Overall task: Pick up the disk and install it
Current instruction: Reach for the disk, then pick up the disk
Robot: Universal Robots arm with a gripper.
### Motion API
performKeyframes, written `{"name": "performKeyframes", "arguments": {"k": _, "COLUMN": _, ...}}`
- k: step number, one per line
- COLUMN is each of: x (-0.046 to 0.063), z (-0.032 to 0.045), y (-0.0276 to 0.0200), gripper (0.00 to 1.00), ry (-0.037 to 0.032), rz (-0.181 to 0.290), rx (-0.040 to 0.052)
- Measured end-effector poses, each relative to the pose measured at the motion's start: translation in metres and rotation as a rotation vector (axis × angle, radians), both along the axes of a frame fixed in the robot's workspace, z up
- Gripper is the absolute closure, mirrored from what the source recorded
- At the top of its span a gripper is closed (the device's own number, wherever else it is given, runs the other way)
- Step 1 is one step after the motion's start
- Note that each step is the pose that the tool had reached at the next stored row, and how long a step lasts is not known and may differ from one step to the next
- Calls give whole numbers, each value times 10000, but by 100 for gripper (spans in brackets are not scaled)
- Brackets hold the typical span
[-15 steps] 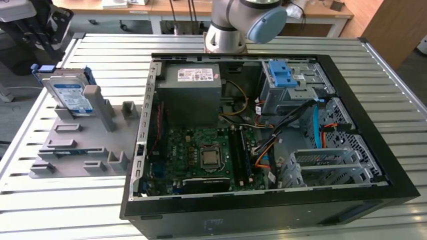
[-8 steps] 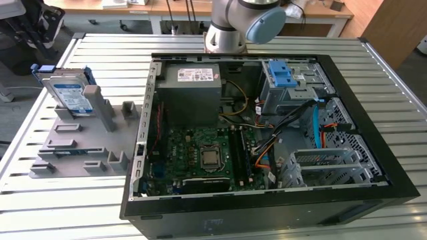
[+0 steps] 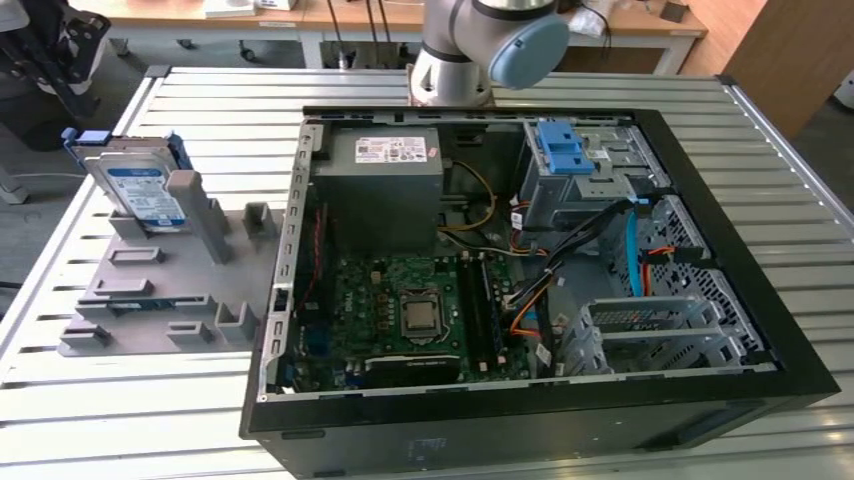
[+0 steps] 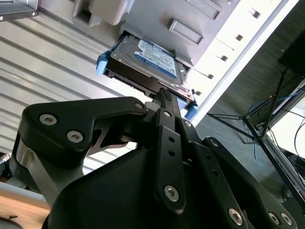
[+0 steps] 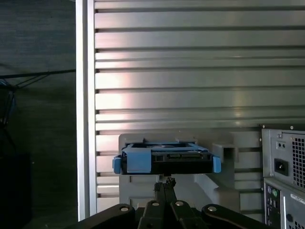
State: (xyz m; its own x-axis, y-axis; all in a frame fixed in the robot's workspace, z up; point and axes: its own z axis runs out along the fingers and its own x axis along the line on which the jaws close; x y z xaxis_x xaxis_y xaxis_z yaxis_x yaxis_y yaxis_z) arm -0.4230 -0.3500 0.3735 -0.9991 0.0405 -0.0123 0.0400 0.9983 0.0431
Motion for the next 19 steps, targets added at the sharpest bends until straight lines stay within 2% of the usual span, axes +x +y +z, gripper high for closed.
{"name": "performKeyframes", "arguments": {"k": 7, "x": -127, "z": -10, "y": 17, "gripper": 89, "ry": 0, "rz": -1, "rx": 0}}
{"name": "performKeyframes", "arguments": {"k": 19, "x": -148, "z": -10, "y": 17, "gripper": 89, "ry": 0, "rz": 1, "rx": 0}}
